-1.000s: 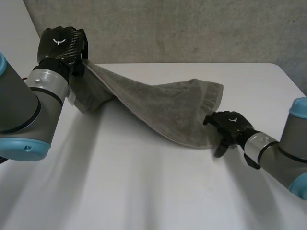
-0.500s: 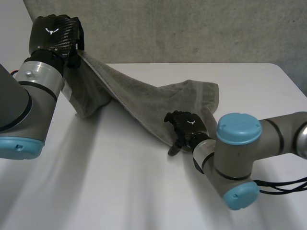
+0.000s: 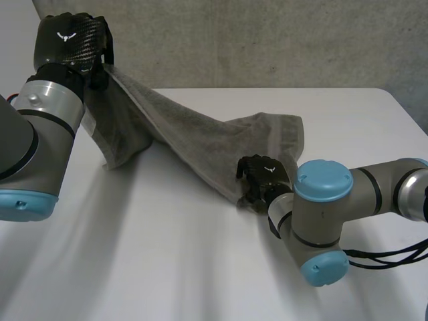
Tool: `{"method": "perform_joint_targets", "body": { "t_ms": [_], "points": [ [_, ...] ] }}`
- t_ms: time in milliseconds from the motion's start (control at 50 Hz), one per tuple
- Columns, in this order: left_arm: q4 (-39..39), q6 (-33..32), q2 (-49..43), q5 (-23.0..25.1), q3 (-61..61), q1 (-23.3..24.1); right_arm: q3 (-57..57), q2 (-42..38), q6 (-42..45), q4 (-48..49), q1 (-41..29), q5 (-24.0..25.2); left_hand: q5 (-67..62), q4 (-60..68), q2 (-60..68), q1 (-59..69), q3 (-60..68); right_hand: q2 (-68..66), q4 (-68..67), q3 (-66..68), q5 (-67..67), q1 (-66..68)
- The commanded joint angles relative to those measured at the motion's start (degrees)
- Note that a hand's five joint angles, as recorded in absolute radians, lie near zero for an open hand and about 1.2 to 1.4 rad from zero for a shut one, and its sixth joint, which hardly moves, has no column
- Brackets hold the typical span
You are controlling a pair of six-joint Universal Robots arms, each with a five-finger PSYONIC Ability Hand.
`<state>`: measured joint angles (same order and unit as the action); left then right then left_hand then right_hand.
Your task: Fold the laundry
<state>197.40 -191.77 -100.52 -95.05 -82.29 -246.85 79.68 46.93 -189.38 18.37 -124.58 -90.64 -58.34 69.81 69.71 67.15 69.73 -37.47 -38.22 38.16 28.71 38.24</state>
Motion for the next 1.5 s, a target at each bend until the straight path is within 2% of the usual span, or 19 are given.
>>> {"method": "perform_joint_targets", "body": {
  "t_ms": [20, 120, 460, 560, 600, 620, 640, 660, 720, 800, 880, 900, 1000, 1040, 1100, 1180, 1320, 1360, 1500],
  "points": [
    [0.0, 0.0, -0.02, 0.04, -0.15, 0.14, 0.21, 0.7, -2.22, 0.09, -0.31, 1.26, -11.66, 10.19, 10.29, 12.85, 10.27, -0.87, -0.12, 0.18, -0.36, 0.1],
    [0.0, 0.0, -0.02, 0.04, -0.24, 0.14, -0.49, 0.53, -5.02, 0.09, -1.54, 3.72, -11.66, 10.19, 10.29, 12.85, 10.27, 1.81, 2.56, -2.5, -3.05, -2.59],
    [0.0, 0.09, 0.33, 0.04, -0.24, 0.14, -6.64, -5.45, -6.26, -0.08, -1.72, 2.84, -11.66, 10.19, 10.29, 12.85, 10.27, -0.37, 0.38, -0.32, -0.87, -0.4],
    [0.0, 0.17, 0.77, -0.05, -0.24, 0.14, -8.31, -7.12, -6.09, -0.79, -1.72, 2.67, -11.66, 10.19, 10.29, 12.85, 10.27, -5.08, -4.33, 4.39, 3.84, 4.31],
    [0.0, 1.4, 0.86, -0.05, -0.15, 0.06, -8.4, -7.29, -6.35, -1.14, -1.72, 2.67, -11.66, 10.19, 10.29, 12.85, 10.27, -22.79, -22.04, 22.1, 21.55, 22.01],
    [0.0, 1.4, 0.86, -0.05, -0.15, 0.06, -8.4, -7.29, -6.35, -1.14, -1.72, 2.67, -11.66, 10.19, 10.29, 12.85, 10.27, -22.91, -22.16, 22.22, 21.67, 22.14],
    [0.0, 2.1, 0.94, -0.05, -0.06, -0.03, -8.4, -6.95, -6.44, -1.23, -1.54, 2.67, -11.66, 10.19, 10.29, 12.85, 10.27, -36.23, -35.48, 35.54, 34.99, 35.46],
    [0.0, 2.11, 0.94, -0.05, -0.06, -0.03, -8.05, -6.07, -6.61, -1.23, -1.11, 2.58, -11.66, 10.19, 10.29, 12.85, 10.27, -42.47, -41.72, 41.78, 41.23, 41.69],
    [0.0, 3.34, 1.3, 0.04, -0.06, -0.38, -7.7, -4.39, -7.05, -1.31, -0.84, 2.49, -11.66, 10.19, 10.29, 12.85, 10.27, -42.53, -41.78, 41.84, 41.29, 41.76],
    [0.0, 3.78, 1.38, 0.04, -0.15, -0.47, -5.51, 4.71, -10.64, -0.88, 3.71, 1.35, -11.66, 10.19, 10.29, 12.85, 10.27, -42.53, -41.78, 41.84, 41.29, 41.76],
    [0.0, 3.78, 1.38, 0.04, -0.15, -0.47, -3.66, 15.52, -9.61, -0.09, 8.73, 1.08, -11.66, 10.19, 10.29, 12.85, 10.27, -42.53, -41.78, 41.84, 41.29, 41.76],
    [0.0, 3.78, 1.38, 0.04, -0.15, -0.39, -3.66, 15.56, -9.6, -0.08, 8.74, 1.08, -11.66, 10.19, 10.29, 12.85, 10.27, -42.53, -41.78, 41.84, 41.29, 41.76],
    [-0.09, 3.78, 1.38, 0.12, -0.24, -0.47, -3.83, 23.82, -1.25, -0.87, 10.76, 3.37, -11.66, 10.19, 10.29, 12.85, 10.27, -42.53, -41.78, 41.84, 41.29, 41.76],
    [-0.26, 3.78, 1.3, 0.12, -0.41, -0.47, -3.57, 28.45, 7.32, -3.23, 12.6, 7.04, -11.66, 10.19, 10.29, 12.85, 10.27, -42.53, -41.78, 41.84, 41.29, 41.76],
    [-1.14, 3.78, 1.3, 0.21, -0.59, -0.12, -3.66, 30.06, 12.02, -5.53, 13.31, 8.99, -11.66, 10.19, 10.29, 12.85, 10.27, -42.53, -41.78, 41.84, 41.29, 41.76],
    [-4.29, 3.6, 1.21, 0.39, -1.55, 0.41, -5.06, 32.08, 23.59, -14.73, 13.58, 13.03, -11.66, 10.19, 10.29, 12.85, 10.27, -42.53, -41.78, 41.84, 41.29, 41.76],
    [-9.23, 3.16, -0.11, 1.18, -3.4, 1.11, -8.31, 29.62, 37.33, -31.37, 12.78, 14.18, -11.66, 10.19, 10.29, 12.85, 10.27, -42.53, -41.78, 41.84, 41.29, 41.76],
    [-10.28, 3.07, -1.17, 1.62, -4.02, 1.11, -9.54, 25.25, 44.24, -37.41, 12.7, 13.74, -11.66, 10.19, 10.29, 12.85, 10.27, -42.53, -41.78, 41.84, 41.29, 41.76],
    [-11.96, 0.1, -10.99, 1.97, -4.02, 1.02, -12.62, 16.63, 52.96, -41.83, 12.61, 12.86, -11.66, 10.19, 10.29, 12.85, 10.27, -42.53, -41.78, 41.84, 41.29, 41.76]
  ]
}}
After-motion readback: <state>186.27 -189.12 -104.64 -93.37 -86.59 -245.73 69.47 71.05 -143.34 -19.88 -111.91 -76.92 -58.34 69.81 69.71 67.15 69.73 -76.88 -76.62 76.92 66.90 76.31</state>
